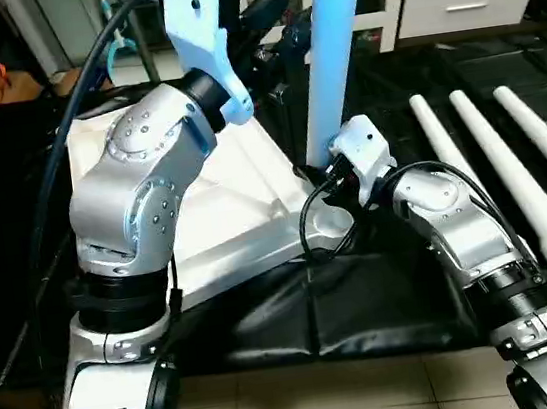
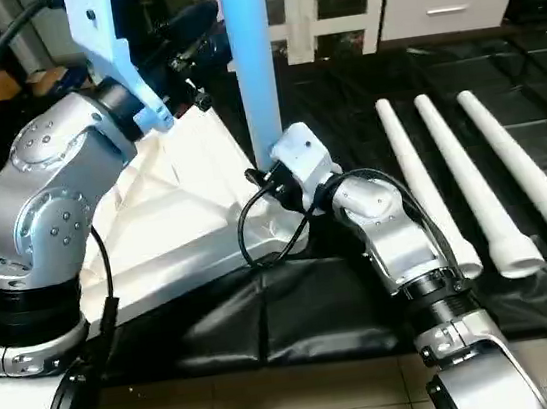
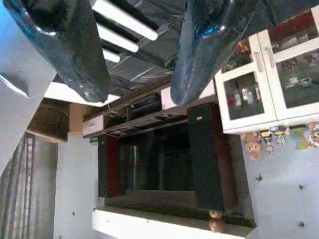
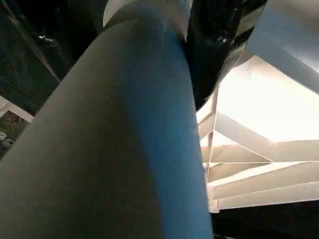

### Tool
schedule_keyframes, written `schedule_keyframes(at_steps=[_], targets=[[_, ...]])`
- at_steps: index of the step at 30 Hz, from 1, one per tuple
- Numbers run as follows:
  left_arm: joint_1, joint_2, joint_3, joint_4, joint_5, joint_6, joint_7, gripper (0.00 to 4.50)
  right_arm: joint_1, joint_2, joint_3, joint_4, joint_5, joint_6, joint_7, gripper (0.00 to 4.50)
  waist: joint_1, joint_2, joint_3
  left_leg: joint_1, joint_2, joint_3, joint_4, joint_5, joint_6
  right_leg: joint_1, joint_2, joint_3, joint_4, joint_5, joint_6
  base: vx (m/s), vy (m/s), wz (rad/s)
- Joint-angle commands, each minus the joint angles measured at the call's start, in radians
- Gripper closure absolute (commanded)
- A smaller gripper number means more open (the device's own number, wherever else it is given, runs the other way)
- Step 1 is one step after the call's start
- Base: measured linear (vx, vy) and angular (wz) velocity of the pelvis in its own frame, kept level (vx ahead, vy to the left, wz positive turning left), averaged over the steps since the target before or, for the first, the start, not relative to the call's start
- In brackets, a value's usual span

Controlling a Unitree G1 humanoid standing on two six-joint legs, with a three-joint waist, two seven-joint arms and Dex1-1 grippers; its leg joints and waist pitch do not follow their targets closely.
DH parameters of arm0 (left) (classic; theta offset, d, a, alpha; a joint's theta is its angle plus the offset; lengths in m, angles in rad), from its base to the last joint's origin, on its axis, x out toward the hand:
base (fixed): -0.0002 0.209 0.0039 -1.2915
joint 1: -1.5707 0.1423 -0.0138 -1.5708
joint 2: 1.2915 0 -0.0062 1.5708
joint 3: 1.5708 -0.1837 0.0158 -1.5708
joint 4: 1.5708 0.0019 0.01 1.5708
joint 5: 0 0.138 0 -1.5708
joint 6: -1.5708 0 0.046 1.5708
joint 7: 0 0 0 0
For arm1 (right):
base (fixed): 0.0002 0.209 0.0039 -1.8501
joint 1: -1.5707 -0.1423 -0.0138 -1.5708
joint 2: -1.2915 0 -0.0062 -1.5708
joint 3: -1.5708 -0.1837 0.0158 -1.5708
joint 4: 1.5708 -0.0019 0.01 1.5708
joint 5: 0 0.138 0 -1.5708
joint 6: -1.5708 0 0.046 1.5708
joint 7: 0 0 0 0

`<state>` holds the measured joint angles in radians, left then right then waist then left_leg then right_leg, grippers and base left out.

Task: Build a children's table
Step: Insert table leg to table base

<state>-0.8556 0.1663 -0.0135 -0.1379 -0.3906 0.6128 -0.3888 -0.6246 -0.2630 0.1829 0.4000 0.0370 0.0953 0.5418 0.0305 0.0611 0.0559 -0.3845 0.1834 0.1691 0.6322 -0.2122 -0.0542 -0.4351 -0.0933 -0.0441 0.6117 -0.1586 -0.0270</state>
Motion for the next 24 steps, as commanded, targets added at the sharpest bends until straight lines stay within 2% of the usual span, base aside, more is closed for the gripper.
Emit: schedule_keyframes(at_steps=[1,4,6,7,9,10,11,12,13,14,16,17,18,20,22,24], targets=[[0.002,0.016,-0.014,-0.009,0.026,-0.012,-0.005,2.16,-0.023,0.017,-0.017,0.007,0.024,0.024,0.003,2.63,-0.001,-0.008,-0.076,0.009,0.018,-0.001,-0.073,-0.133,0.066,0.073,-0.023,0.018,-0.064,-0.184,-0.209,0.000,0.000,0.00],[0.055,0.088,0.012,0.072,0.119,-0.084,0.040,2.16,-0.036,0.032,-0.103,-0.006,0.151,0.081,0.063,2.63,-0.007,-0.006,-0.077,0.005,0.017,-0.004,-0.075,-0.142,0.072,0.077,-0.022,0.018,-0.063,-0.168,-0.202,0.000,0.000,0.00],[0.100,0.148,-0.006,0.110,0.189,-0.130,0.046,2.16,-0.044,0.023,-0.144,-0.002,0.222,0.131,0.119,2.63,-0.009,-0.005,-0.079,0.008,0.016,-0.005,-0.076,-0.149,0.071,0.076,-0.020,0.016,-0.063,-0.183,-0.188,0.000,0.000,0.00],[0.127,0.181,-0.025,0.126,0.225,-0.156,0.039,2.16,-0.048,0.014,-0.163,0.002,0.259,0.159,0.157,2.64,-0.012,0.001,-0.081,0.011,0.017,-0.005,-0.075,-0.134,0.066,0.072,-0.018,0.017,-0.061,-0.160,-0.189,0.000,0.000,0.00],[0.184,0.229,-0.056,0.149,0.268,-0.204,0.014,2.16,-0.054,-0.019,-0.180,0.024,0.307,0.211,0.247,2.64,-0.013,0.004,-0.084,0.011,0.018,-0.008,-0.074,-0.123,0.074,0.074,-0.018,0.014,-0.057,-0.124,-0.202,0.000,0.000,0.00],[0.188,0.230,-0.056,0.150,0.268,-0.206,0.012,2.16,-0.054,-0.022,-0.181,0.026,0.308,0.211,0.252,2.64,-0.014,0.003,-0.084,0.009,0.019,-0.007,-0.075,-0.119,0.074,0.075,-0.019,0.015,-0.056,-0.113,-0.205,0.000,0.000,0.00],[0.236,0.241,-0.067,0.158,0.269,-0.229,-0.020,2.16,-0.064,-0.052,-0.187,0.065,0.315,0.216,0.313,2.64,-0.010,0.005,-0.087,0.015,0.021,-0.005,-0.071,-0.102,0.075,0.070,-0.022,0.015,-0.053,-0.084,-0.220,0.000,0.000,0.00],[0.257,0.248,-0.079,0.160,0.273,-0.242,-0.036,2.16,-0.070,-0.065,-0.191,0.085,0.320,0.223,0.342,2.64,-0.010,0.005,-0.088,0.012,0.021,-0.006,-0.070,-0.093,0.078,0.071,-0.022,0.015,-0.051,-0.069,-0.231,0.000,0.000,0.00],[0.280,0.259,-0.110,0.157,0.280,-0.257,-0.066,2.16,-0.075,-0.080,-0.193,0.101,0.328,0.230,0.379,2.64,-0.006,-0.006,-0.089,0.013,0.022,-0.002,-0.069,-0.082,0.090,0.070,-0.022,0.015,-0.050,-0.044,-0.249,0.000,0.000,0.00],[0.298,0.269,-0.141,0.156,0.289,-0.275,-0.092,2.16,-0.078,-0.092,-0.190,0.109,0.337,0.251,0.412,2.64,-0.001,-0.002,-0.090,0.013,0.022,-0.003,-0.068,-0.073,0.093,0.071,-0.024,0.016,-0.045,-0.035,-0.254,0.000,0.000,0.00],[0.333,0.292,-0.221,0.160,0.321,-0.309,-0.143,1.88,-0.082,-0.124,-0.173,0.128,0.340,0.278,0.484,2.64,0.002,-0.009,-0.089,0.011,0.022,-0.001,-0.067,-0.059,0.114,0.072,-0.024,0.015,-0.047,-0.030,-0.260,0.000,0.000,0.00],[0.353,0.304,-0.279,0.176,0.349,-0.334,-0.171,1.81,-0.087,-0.144,-0.156,0.152,0.319,0.269,0.509,2.64,0.005,-0.013,-0.088,0.010,0.025,-0.001,-0.066,-0.056,0.122,0.071,-0.026,0.016,-0.045,-0.043,-0.260,0.000,0.000,0.00],[0.357,0.304,-0.291,0.183,0.358,-0.341,-0.174,1.78,-0.090,-0.147,-0.152,0.159,0.314,0.266,0.513,2.64,0.006,-0.012,-0.085,0.009,0.026,0.001,-0.066,-0.062,0.121,0.070,-0.029,0.017,-0.048,-0.073,-0.255,0.000,0.000,0.00],[0.376,0.296,-0.339,0.214,0.391,-0.371,-0.192,1.76,-0.102,-0.158,-0.144,0.196,0.293,0.248,0.524,2.64,0.003,-0.017,-0.083,0.008,0.024,0.003,-0.067,-0.086,0.109,0.069,-0.030,0.018,-0.054,-0.123,-0.246,0.000,0.000,0.00],[0.394,0.252,-0.355,0.241,0.381,-0.401,-0.218,1.76,-0.122,-0.153,-0.155,0.250,0.284,0.228,0.509,2.64,-0.001,-0.024,-0.081,0.008,0.024,0.006,-0.068,-0.114,0.090,0.068,-0.034,0.020,-0.061,-0.185,-0.235,0.000,0.000,0.00],[0.400,0.229,-0.376,0.264,0.386,-0.421,-0.239,1.75,-0.132,-0.150,-0.153,0.290,0.266,0.197,0.501,2.64,-0.002,-0.024,-0.081,0.007,0.025,0.005,-0.069,-0.131,0.071,0.068,-0.034,0.021,-0.063,-0.214,-0.227,0.000,0.000,0.00]])
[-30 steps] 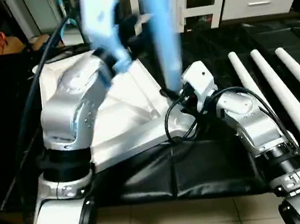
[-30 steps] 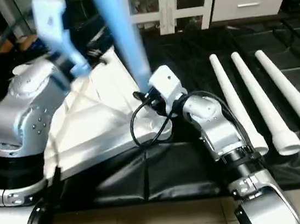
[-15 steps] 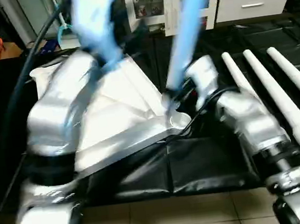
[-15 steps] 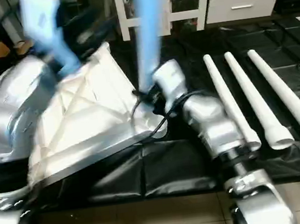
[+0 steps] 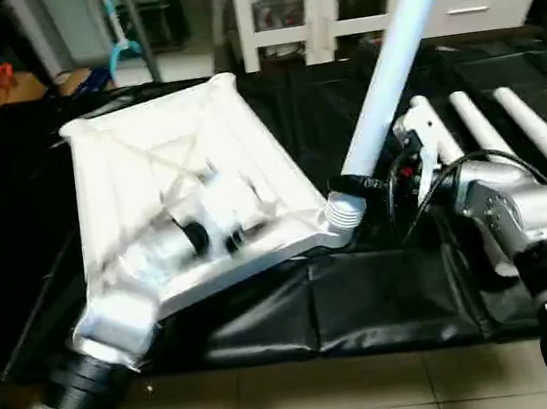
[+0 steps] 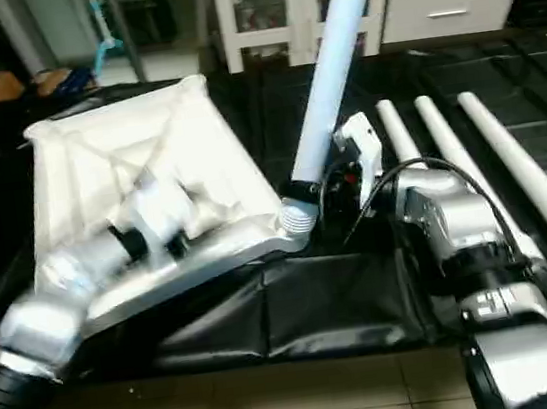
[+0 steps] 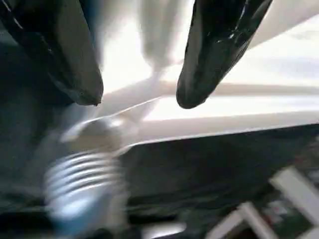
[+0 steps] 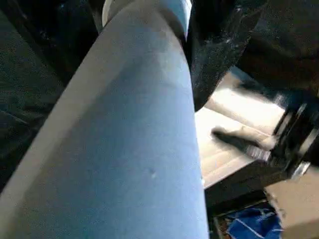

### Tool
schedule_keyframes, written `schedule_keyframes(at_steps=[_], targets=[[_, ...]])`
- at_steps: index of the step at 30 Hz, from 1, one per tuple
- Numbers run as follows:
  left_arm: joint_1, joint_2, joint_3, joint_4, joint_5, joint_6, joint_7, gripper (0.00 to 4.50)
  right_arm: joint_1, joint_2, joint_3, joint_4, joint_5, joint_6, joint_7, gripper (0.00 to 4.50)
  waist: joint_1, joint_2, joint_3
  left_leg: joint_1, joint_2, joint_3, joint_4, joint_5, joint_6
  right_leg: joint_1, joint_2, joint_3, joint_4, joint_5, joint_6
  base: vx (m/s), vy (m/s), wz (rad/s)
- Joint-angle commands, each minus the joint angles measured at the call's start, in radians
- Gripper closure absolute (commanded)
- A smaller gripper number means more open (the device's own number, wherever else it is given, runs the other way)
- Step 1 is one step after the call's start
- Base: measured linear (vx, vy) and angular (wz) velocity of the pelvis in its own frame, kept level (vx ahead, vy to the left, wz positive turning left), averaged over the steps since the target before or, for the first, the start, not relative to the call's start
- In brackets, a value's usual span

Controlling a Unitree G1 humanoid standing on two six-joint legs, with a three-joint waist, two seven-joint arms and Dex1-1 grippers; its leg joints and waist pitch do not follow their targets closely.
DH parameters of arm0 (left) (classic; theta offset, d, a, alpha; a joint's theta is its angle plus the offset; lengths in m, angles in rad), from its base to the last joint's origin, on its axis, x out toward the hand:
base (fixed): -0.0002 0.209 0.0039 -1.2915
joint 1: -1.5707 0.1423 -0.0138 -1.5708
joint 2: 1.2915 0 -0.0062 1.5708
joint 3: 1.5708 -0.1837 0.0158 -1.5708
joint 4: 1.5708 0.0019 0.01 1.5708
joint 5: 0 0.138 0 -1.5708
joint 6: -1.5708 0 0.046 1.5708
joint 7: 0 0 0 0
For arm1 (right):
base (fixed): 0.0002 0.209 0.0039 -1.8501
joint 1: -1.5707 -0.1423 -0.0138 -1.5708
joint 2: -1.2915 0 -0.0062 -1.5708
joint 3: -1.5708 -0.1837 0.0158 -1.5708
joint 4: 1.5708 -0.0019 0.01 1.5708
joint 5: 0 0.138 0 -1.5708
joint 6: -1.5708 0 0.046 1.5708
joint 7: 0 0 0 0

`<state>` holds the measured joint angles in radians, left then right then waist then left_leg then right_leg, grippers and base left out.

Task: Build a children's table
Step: Insert table leg to table base

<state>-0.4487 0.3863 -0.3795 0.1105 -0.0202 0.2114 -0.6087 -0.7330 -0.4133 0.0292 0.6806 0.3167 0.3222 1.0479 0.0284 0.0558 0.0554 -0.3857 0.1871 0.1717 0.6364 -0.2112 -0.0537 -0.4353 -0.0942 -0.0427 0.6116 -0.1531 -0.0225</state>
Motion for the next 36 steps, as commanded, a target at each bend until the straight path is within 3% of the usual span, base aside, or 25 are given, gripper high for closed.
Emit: schedule_keyframes(at_steps=[1,6,12,14,16,19,21,23,27,30,34,35,36], targets=[[-0.008,0.009,-0.024,0.026,0.024,-0.029,-0.026,1.75,-0.025,0.000,0.007,0.020,-0.026,-0.044,-0.003,2.64,-0.001,-0.024,-0.080,0.008,0.022,0.003,-0.073,-0.129,0.069,0.067,-0.032,0.019,-0.063,-0.221,-0.227,0.000,0.000,0.00],[-0.030,-0.005,-0.056,0.125,0.060,-0.081,-0.018,1.75,-0.041,0.022,-0.022,0.057,-0.023,-0.084,-0.046,2.64,-0.003,-0.021,-0.081,0.009,0.019,0.003,-0.072,-0.122,0.072,0.064,-0.028,0.018,-0.066,-0.237,-0.206,0.000,0.000,0.00],[-0.048,-0.011,-0.041,0.225,0.069,-0.122,-0.055,1.75,-0.052,0.040,-0.046,0.064,-0.014,-0.102,-0.051,2.64,-0.002,-0.011,-0.085,0.010,0.020,0.003,-0.072,-0.108,0.085,0.065,-0.027,0.016,-0.060,-0.170,-0.229,0.000,0.000,0.00],[-0.056,-0.014,-0.037,0.258,0.065,-0.139,-0.062,2.11,-0.051,0.043,-0.045,0.062,-0.012,-0.103,-0.049,2.64,-0.001,-0.010,-0.086,0.010,0.021,0.002,-0.072,-0.107,0.086,0.066,-0.027,0.016,-0.056,-0.150,-0.239,0.000,0.000,0.00],[-0.073,-0.013,-0.044,0.296,0.074,-0.155,-0.069,2.11,-0.048,0.047,-0.042,0.055,-0.011,-0.103,-0.047,2.64,-0.001,-0.009,-0.087,0.011,0.020,0.003,-0.071,-0.103,0.091,0.066,-0.026,0.016,-0.056,-0.134,-0.245,0.000,0.000,0.00],[-0.095,-0.019,-0.041,0.349,0.077,-0.172,-0.085,2.47,-0.038,0.050,-0.041,0.038,-0.014,-0.101,-0.040,2.64,0.001,-0.005,-0.088,0.013,0.022,0.002,-0.072,-0.108,0.090,0.068,-0.028,0.016,-0.054,-0.122,-0.254,0.000,0.000,0.00],[-0.099,-0.020,-0.040,0.358,0.077,-0.175,-0.091,2.59,-0.037,0.050,-0.042,0.036,-0.014,-0.100,-0.039,2.64,0.001,-0.008,-0.087,0.011,0.022,0.002,-0.073,-0.114,0.087,0.070,-0.029,0.015,-0.055,-0.125,-0.256,0.000,0.000,0.00],[-0.107,-0.028,-0.036,0.380,0.068,-0.182,-0.117,2.76,-0.033,0.051,-0.045,0.029,-0.015,-0.098,-0.034,2.64,0.001,0.000,-0.087,0.012,0.021,0.002,-0.072,-0.118,0.083,0.070,-0.029,0.015,-0.055,-0.123,-0.258,0.000,0.000,0.00],[-0.124,-0.040,-0.040,0.407,0.054,-0.181,-0.167,3.01,-0.022,0.048,-0.039,0.015,-0.018,-0.093,-0.023,2.64,0.002,-0.003,-0.087,0.012,0.023,0.002,-0.074,-0.125,0.079,0.072,-0.029,0.015,-0.056,-0.119,-0.262,0.000,0.000,0.00],[-0.133,-0.039,-0.077,0.446,0.087,-0.198,-0.191,3.37,-0.016,0.048,-0.033,0.015,-0.027,-0.100,-0.022,2.64,0.000,0.000,-0.086,0.013,0.022,0.001,-0.075,-0.140,0.077,0.071,-0.029,0.015,-0.058,-0.132,-0.259,0.000,0.000,0.00],[-0.130,-0.050,-0.081,0.459,0.091,-0.198,-0.198,3.44,-0.018,0.052,-0.035,0.016,-0.028,-0.102,-0.029,2.64,-0.001,-0.002,-0.087,0.013,0.022,0.001,-0.075,-0.136,0.072,0.073,-0.030,0.015,-0.058,-0.136,-0.257,0.000,0.000,0.00],[-0.130,-0.054,-0.076,0.463,0.088,-0.197,-0.201,3.79,-0.018,0.054,-0.035,0.015,-0.028,-0.101,-0.030,2.64,0.000,-0.002,-0.087,0.013,0.023,0.001,-0.074,-0.130,0.074,0.073,-0.030,0.015,-0.057,-0.127,-0.260,0.000,0.000,0.00],[-0.130,-0.057,-0.074,0.464,0.085,-0.196,-0.203,3.79,-0.018,0.055,-0.035,0.015,-0.028,-0.101,-0.030,2.64,0.000,-0.002,-0.088,0.012,0.023,0.001,-0.074,-0.123,0.077,0.073,-0.029,0.015,-0.056,-0.116,-0.263,0.000,0.000,0.00]])
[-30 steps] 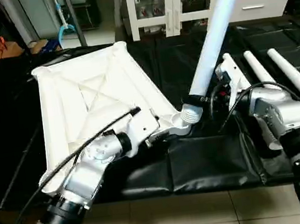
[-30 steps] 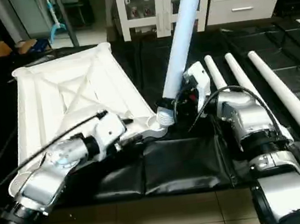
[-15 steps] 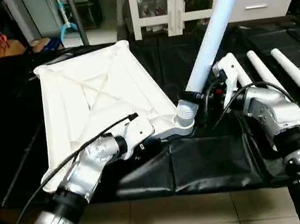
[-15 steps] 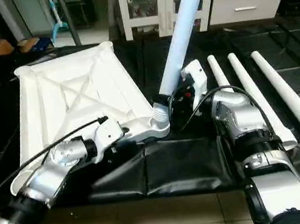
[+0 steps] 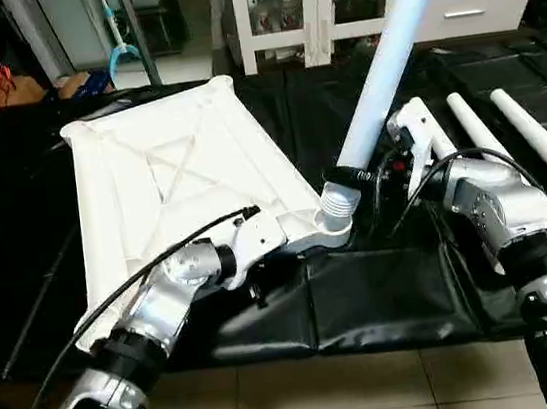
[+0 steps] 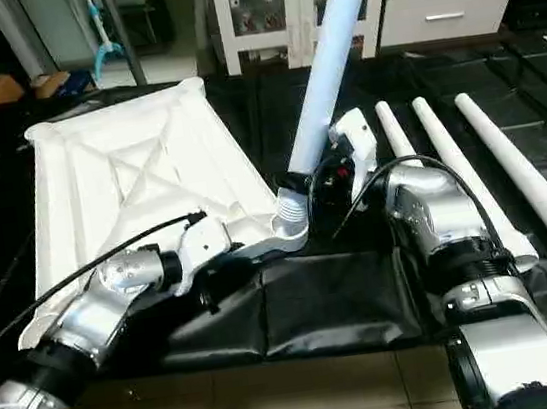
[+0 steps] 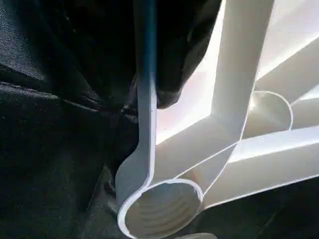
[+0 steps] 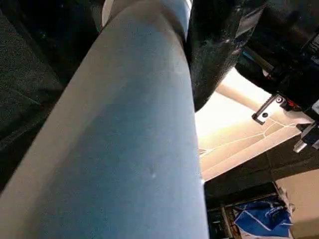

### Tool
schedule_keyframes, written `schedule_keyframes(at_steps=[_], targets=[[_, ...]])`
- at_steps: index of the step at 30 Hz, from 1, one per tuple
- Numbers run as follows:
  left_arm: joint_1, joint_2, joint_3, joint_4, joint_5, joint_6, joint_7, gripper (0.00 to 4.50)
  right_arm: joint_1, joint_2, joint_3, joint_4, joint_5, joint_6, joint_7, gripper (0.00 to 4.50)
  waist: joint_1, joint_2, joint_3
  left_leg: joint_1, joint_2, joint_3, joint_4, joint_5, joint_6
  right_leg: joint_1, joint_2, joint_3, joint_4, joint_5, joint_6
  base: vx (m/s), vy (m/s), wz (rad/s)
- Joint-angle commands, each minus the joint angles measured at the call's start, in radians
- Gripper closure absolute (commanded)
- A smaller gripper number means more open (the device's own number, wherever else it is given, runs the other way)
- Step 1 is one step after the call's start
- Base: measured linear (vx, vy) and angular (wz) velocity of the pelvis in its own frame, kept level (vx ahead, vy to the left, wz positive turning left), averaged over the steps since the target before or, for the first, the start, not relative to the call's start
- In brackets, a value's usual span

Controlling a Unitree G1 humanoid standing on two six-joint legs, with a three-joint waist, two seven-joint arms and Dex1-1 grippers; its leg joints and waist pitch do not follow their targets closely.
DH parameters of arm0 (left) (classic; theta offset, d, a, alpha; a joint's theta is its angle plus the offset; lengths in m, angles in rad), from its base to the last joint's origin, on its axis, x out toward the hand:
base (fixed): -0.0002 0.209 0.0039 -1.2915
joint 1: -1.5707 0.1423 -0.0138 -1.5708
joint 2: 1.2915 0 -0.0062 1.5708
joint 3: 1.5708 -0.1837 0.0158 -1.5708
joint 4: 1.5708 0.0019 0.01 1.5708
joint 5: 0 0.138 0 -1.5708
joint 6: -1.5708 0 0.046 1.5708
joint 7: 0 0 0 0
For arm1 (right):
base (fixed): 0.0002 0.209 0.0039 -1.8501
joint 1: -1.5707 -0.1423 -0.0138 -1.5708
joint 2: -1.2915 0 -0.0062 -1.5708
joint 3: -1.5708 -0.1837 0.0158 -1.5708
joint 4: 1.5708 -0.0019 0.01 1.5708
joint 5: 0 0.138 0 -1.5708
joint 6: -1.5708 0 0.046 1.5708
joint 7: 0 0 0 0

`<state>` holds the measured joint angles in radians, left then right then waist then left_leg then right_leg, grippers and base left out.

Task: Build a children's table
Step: Insert table leg to table base

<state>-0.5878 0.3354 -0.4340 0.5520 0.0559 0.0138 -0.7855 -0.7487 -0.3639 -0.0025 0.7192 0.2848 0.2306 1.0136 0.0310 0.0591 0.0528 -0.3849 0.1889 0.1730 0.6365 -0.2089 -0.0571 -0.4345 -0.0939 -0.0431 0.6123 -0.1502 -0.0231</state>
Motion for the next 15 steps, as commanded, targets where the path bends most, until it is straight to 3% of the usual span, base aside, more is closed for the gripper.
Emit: schedule_keyframes(at_steps=[1,9,12,15], targets=[[0.012,-0.016,-0.003,0.022,-0.010,0.010,-0.033,3.82,0.004,0.009,-0.002,-0.030,0.004,-0.009,0.001,2.64,-0.003,-0.008,-0.086,0.011,0.020,0.001,-0.074,-0.123,0.083,0.073,-0.029,0.016,-0.056,-0.114,-0.264,0.000,0.000,0.00],[0.060,0.000,0.007,-0.044,-0.023,0.038,-0.073,4.42,0.043,0.033,0.025,-0.054,-0.021,-0.018,-0.008,2.64,-0.002,-0.003,-0.086,0.011,0.024,0.000,-0.076,-0.120,0.093,0.072,-0.031,0.015,-0.053,-0.098,-0.272,0.000,0.000,0.00],[0.086,0.004,0.005,-0.078,-0.015,0.049,-0.075,4.50,0.048,0.043,0.032,-0.031,-0.033,-0.031,-0.018,2.64,-0.006,-0.012,-0.080,0.013,0.025,0.001,-0.080,-0.163,0.081,0.069,-0.032,0.016,-0.063,-0.174,-0.254,0.000,0.000,0.00],[0.096,0.005,0.001,-0.091,-0.010,0.059,-0.077,4.50,0.056,0.045,0.035,-0.027,-0.040,-0.036,-0.021,2.64,-0.006,-0.011,-0.078,0.015,0.025,0.001,-0.081,-0.174,0.067,0.065,-0.032,0.019,-0.068,-0.231,-0.234,0.000,0.000,0.00]])
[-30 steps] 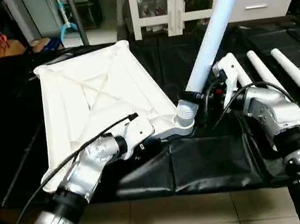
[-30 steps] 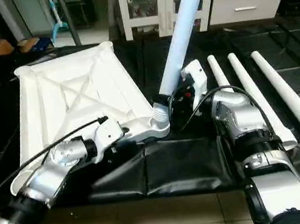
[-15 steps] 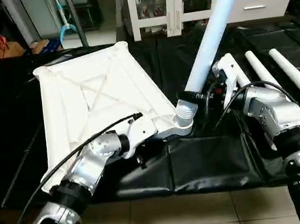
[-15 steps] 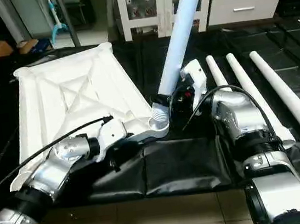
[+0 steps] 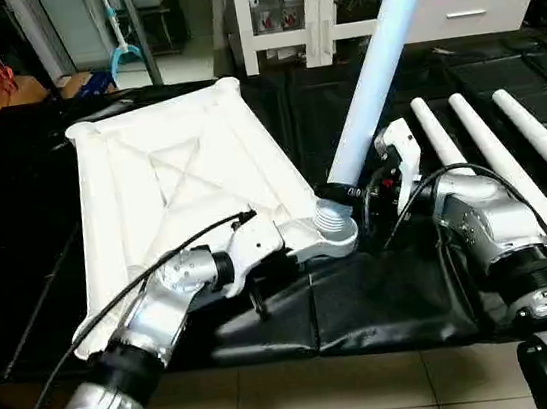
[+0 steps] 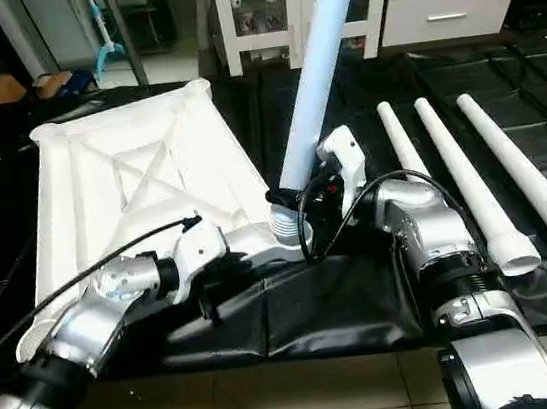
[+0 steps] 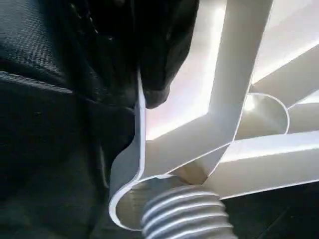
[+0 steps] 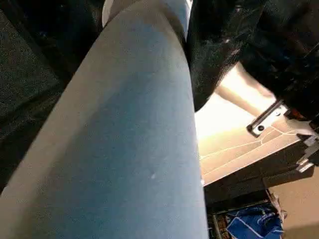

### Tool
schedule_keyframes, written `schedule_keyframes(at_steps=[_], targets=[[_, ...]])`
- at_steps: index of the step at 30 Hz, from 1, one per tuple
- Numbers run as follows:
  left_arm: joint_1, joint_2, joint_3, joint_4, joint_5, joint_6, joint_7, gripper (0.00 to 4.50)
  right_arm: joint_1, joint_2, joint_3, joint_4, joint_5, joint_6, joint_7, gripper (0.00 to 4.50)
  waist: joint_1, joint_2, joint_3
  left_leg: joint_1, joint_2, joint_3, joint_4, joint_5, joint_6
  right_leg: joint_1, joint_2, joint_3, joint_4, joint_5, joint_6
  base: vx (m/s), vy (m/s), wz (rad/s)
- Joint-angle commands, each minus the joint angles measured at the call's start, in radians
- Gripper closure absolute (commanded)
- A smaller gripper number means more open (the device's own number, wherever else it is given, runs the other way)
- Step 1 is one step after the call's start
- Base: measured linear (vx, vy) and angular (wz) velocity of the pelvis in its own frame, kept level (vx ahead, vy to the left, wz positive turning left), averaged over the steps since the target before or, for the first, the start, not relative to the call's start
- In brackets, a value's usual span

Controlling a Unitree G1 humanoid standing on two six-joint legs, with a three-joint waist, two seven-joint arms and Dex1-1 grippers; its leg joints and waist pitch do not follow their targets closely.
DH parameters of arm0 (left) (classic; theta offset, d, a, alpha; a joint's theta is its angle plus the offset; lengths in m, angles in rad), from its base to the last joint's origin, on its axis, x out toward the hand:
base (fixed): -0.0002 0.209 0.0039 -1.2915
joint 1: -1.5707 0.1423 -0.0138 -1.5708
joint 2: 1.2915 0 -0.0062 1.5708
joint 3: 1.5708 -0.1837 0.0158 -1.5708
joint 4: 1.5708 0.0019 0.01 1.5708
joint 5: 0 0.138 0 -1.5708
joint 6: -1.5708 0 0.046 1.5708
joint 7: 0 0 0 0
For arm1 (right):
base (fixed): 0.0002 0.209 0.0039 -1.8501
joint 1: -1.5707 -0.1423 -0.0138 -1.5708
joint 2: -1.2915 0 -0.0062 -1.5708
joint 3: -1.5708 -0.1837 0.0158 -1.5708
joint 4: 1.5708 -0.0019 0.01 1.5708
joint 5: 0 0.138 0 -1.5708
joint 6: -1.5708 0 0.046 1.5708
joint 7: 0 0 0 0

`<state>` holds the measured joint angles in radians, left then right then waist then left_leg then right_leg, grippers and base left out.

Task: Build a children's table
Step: Insert table leg to table base

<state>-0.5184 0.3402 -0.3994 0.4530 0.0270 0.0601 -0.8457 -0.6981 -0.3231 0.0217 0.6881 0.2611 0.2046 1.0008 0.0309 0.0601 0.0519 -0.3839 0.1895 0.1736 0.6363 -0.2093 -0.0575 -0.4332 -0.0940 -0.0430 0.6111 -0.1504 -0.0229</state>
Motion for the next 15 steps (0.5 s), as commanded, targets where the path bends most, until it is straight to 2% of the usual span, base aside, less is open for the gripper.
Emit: schedule_keyframes(at_steps=[1,7,8,12,15], targets=[[0.032,0.003,-0.039,0.004,0.025,0.015,-0.019,4.50,0.009,0.009,0.012,0.006,-0.021,-0.013,-0.013,2.64,-0.006,-0.014,-0.077,0.015,0.024,0.002,-0.081,-0.174,0.066,0.063,-0.031,0.019,-0.067,-0.234,-0.231,0.000,0.000,0.00],[0.049,0.005,-0.041,-0.023,0.029,0.033,-0.027,4.50,0.008,0.012,0.031,0.008,-0.034,-0.003,0.003,2.64,-0.008,-0.015,-0.077,0.010,0.024,0.000,-0.082,-0.158,0.069,0.064,-0.031,0.019,-0.063,-0.216,-0.226,0.000,0.000,0.00],[0.053,0.011,-0.040,-0.031,0.037,0.040,-0.024,4.50,0.007,-0.005,0.036,-0.015,-0.027,0.025,0.035,2.64,-0.008,-0.019,-0.077,0.010,0.024,0.000,-0.082,-0.155,0.072,0.064,-0.031,0.019,-0.064,-0.209,-0.227,0.000,0.000,0.00],[0.059,0.017,-0.035,-0.045,0.046,0.049,-0.024,4.50,0.014,-0.032,0.050,-0.052,-0.016,0.064,0.088,2.64,-0.005,-0.018,-0.079,0.010,0.025,0.000,-0.080,-0.133,0.091,0.066,-0.031,0.019,-0.059,-0.169,-0.239,0.000,0.000,0.00],[0.062,0.015,-0.032,-0.051,0.043,0.053,-0.027,4.50,0.018,-0.048,0.068,-0.058,-0.032,0.059,0.106,2.64,-0.004,-0.019,-0.078,0.010,0.024,0.002,-0.080,-0.143,0.091,0.064,-0.031,0.019,-0.063,-0.190,-0.237,0.000,0.000,0.00]])
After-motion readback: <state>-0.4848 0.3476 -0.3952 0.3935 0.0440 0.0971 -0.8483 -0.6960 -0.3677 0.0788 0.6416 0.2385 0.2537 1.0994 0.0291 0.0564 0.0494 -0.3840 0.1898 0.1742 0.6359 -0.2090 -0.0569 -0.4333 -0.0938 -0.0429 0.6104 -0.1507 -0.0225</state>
